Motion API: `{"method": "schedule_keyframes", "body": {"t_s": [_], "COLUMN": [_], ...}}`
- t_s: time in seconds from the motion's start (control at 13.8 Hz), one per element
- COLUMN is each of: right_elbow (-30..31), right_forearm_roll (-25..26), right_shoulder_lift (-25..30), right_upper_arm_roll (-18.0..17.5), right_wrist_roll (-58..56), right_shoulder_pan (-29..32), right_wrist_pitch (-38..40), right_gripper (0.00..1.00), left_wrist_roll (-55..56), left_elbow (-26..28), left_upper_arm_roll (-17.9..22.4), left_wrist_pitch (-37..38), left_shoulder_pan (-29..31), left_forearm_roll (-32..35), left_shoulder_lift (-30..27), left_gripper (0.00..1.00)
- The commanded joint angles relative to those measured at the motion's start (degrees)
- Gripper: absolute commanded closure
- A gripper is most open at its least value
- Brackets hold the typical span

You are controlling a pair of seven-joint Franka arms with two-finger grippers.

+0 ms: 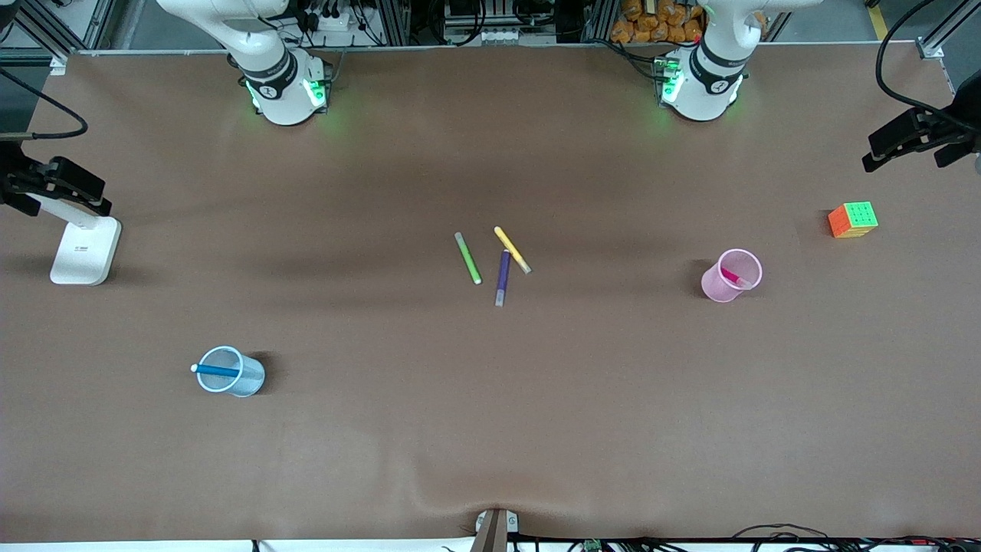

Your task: Place pink and blue markers in matching cups

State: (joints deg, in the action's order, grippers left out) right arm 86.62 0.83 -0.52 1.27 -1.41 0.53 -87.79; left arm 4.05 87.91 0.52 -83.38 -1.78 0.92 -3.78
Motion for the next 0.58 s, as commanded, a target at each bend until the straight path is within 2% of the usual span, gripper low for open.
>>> {"method": "schedule_keyframes", "body": {"t_s": [0.0, 0.51], "right_elbow": [-0.6, -0.7], "right_forearm_roll": [0.6, 0.2], "right_shoulder_lift": [0.9, 0.8], "right_upper_arm_roll": [-0.3, -0.4], "right_wrist_roll": [-0.6, -0.5], "right_shoulder_pan": [0.8, 0.7], "right_wrist_pitch": [1.0, 0.9], "right_gripper": [0.00, 0.00], "left_wrist_roll": [-1.2, -0.9], "left_elbow": [-1.3, -1.3], "left_upper_arm_roll": [-0.1, -0.3], "left_wrist_pitch": [0.0, 0.1], "left_shoulder_pan": [-0.4, -2.0], "left_forearm_roll": [-0.1, -0.2], "left_shoulder_lift": [0.5, 1.7], "left_gripper": [0.00, 0.00]}}
